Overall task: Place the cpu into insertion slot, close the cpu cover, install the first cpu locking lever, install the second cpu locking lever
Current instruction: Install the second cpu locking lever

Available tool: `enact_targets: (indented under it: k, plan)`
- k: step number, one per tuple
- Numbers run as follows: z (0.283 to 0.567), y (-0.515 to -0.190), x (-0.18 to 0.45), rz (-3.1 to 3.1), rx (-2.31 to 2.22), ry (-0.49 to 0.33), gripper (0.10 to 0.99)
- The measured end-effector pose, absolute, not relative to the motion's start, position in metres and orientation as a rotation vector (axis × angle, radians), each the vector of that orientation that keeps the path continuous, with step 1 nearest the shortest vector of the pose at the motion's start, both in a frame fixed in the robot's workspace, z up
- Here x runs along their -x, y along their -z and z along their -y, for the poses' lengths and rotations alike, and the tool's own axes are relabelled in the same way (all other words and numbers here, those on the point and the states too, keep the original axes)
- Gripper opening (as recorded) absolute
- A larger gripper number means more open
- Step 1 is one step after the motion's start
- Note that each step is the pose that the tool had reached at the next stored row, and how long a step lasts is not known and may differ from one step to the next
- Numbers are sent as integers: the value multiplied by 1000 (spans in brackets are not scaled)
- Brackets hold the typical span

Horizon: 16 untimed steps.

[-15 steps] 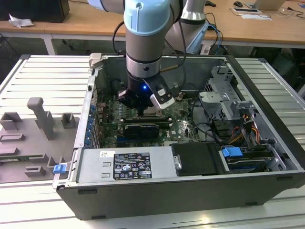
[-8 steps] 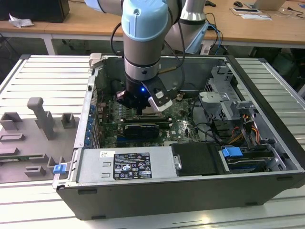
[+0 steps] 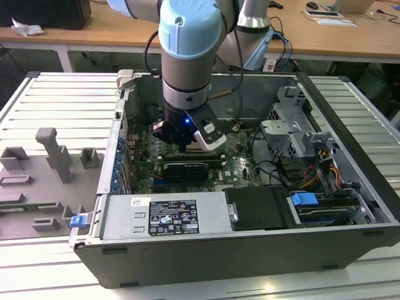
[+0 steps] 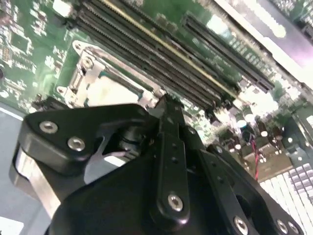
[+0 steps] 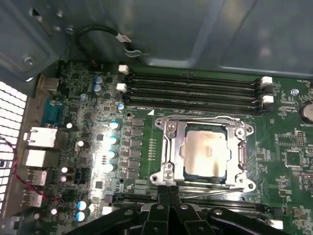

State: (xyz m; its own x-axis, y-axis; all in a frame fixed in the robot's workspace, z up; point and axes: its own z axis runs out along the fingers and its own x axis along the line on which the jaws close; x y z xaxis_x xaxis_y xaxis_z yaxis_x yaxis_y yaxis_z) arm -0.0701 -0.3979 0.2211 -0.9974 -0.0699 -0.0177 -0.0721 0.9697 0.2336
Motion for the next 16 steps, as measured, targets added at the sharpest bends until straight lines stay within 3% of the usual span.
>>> enact_targets:
  k: [16]
  plan:
    - [406, -205, 72, -3094, 112, -456, 106]
